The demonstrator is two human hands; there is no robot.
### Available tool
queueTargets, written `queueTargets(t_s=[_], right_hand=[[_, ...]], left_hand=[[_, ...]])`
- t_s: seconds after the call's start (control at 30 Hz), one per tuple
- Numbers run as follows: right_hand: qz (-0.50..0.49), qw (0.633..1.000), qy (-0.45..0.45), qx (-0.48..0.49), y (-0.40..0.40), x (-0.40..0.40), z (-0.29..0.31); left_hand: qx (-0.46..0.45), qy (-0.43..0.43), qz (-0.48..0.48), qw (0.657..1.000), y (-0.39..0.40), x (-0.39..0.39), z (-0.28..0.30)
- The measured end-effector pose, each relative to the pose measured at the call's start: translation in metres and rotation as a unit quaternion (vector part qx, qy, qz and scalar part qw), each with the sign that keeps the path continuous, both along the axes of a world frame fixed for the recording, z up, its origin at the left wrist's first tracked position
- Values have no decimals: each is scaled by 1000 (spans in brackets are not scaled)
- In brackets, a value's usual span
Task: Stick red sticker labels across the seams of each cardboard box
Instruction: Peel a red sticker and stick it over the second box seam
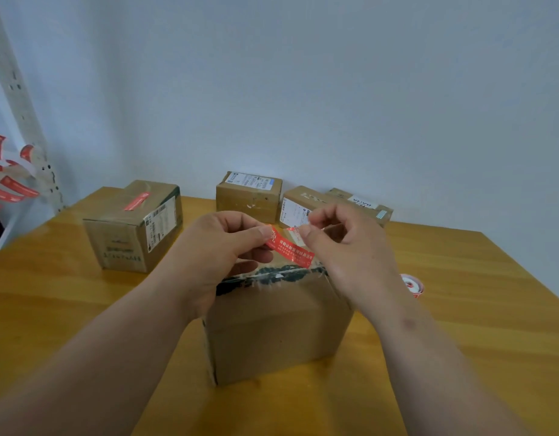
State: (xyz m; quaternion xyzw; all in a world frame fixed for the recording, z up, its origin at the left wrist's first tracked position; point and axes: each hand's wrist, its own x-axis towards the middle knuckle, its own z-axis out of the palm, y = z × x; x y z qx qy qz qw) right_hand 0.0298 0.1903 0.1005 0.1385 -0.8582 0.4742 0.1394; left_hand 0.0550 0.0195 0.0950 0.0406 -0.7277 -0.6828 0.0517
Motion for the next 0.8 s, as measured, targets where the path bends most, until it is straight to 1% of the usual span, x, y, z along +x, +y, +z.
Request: queueTargets(t_s=[0.07,0.13,0.2,0.3,0.4,0.67,0.73,0.8], right_hand=[[-3,999,-38,-21,4,-5,-3],[19,996,-82,-30,6,-7,-3],[37,992,-111,-40,5,-7,-4],[68,987,-123,-74,5,-4,-4],[85,987,-114,-75,5,-1,-2],[44,996,-79,-17,3,-9,-3],[45,996,-78,-16,4,-12,-4],[49,996,-80,-1,4,-13,-3]], left_hand=[[39,-15,-11,999,-2,1,0],[82,-27,-24,996,-5,1,-1],[102,-30,-25,994,-6,1,-2],[114,-27,-13,993,-6,1,-3],[115,-21,6,993,-6,1,-4],[75,-7,40,996,-2,2,-3],[43,-6,58,997,-3,2,-5],[-15,3,76,997,-4,2,-8]])
